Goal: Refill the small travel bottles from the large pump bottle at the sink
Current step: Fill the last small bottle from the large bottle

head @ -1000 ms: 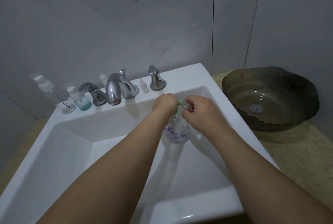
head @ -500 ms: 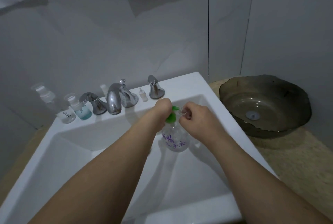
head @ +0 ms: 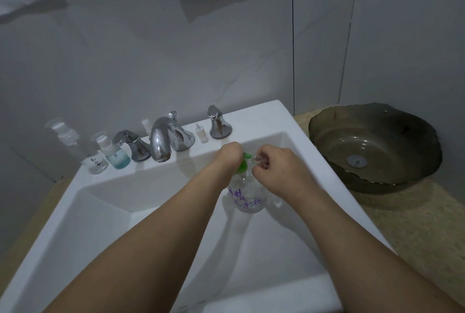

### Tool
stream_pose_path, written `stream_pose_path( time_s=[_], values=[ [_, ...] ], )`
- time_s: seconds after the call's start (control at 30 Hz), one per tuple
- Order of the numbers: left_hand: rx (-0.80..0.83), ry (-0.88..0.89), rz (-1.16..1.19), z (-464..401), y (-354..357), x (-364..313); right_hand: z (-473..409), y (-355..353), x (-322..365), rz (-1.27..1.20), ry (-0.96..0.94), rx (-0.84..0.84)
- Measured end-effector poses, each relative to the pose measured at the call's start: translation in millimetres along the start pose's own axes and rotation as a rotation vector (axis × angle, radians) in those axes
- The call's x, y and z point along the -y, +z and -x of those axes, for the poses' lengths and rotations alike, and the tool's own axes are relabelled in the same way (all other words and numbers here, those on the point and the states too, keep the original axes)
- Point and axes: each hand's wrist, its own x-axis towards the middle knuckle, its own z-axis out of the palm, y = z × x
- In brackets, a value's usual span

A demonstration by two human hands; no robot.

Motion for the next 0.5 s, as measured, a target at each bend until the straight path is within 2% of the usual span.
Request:
stream_pose_path(
  time_s=[0.33,0.47,0.5],
  values=[
    [0.085,-0.057,-0.113,14,-12,-12,0,-3,2,-0.035,-0.014,-0.052],
    [0.026,-0.015,-0.143,10,-8,-9,0,-2,2,-0.054,-0.015,-0.041],
    [0.0,0.04,-0.141,3,-6,-5,0,-1,2,-0.055,-0.017,-0.04]
  ],
)
